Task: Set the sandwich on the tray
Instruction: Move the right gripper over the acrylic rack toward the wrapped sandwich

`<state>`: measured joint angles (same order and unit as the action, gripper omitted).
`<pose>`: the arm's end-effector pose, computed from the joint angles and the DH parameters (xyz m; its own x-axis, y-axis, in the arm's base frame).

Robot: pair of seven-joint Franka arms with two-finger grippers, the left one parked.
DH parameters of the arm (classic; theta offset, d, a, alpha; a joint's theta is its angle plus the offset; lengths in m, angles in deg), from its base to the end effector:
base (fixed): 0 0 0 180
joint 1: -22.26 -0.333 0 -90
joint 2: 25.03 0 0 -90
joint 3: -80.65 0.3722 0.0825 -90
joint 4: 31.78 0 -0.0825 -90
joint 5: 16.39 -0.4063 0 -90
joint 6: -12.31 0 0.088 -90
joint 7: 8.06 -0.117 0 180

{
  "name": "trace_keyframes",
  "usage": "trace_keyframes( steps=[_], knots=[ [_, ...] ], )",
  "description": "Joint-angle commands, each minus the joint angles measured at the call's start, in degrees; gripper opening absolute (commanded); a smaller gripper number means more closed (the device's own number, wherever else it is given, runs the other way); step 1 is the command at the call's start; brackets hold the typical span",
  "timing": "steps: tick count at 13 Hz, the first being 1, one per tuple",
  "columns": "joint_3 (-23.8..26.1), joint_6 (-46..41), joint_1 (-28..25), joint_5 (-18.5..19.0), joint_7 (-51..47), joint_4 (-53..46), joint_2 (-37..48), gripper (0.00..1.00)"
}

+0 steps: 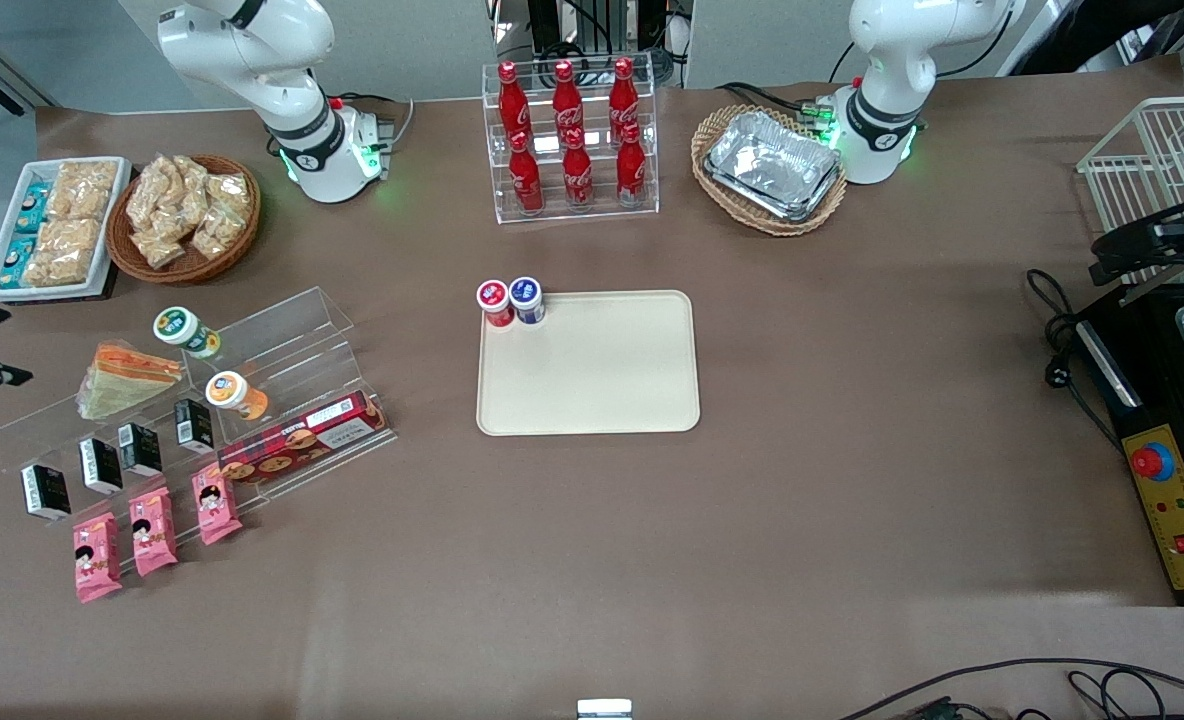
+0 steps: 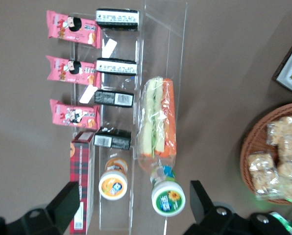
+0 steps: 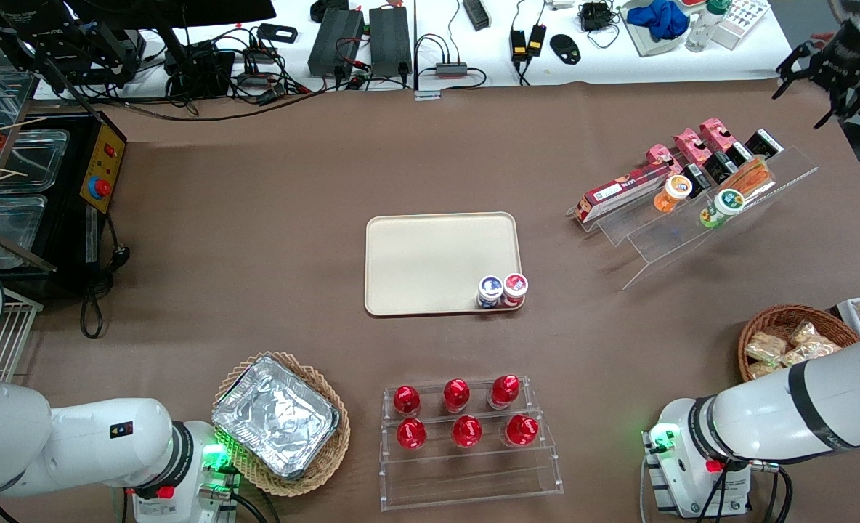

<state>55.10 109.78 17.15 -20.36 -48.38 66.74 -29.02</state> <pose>0.5661 -0.1950 0.5708 0.4752 -0.8756 -0.0862 -0.8777 -0.4787 0.0237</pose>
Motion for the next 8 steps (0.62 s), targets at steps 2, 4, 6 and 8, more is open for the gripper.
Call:
trace_keyframes(
  steps=[2,4,6,8],
  knots=[
    [0.1,10.9,-0.6,-0.7,-3.0,12.6,4.9,1.00],
    [0.2,14.9,-0.6,-0.6,-2.9,16.3,4.7,1.00],
    [0.2,18.0,-0.8,-0.6,-2.9,19.2,4.1,1.00],
    [0.2,21.1,-0.8,-0.4,-2.6,22.0,3.7,1.00]
  ],
)
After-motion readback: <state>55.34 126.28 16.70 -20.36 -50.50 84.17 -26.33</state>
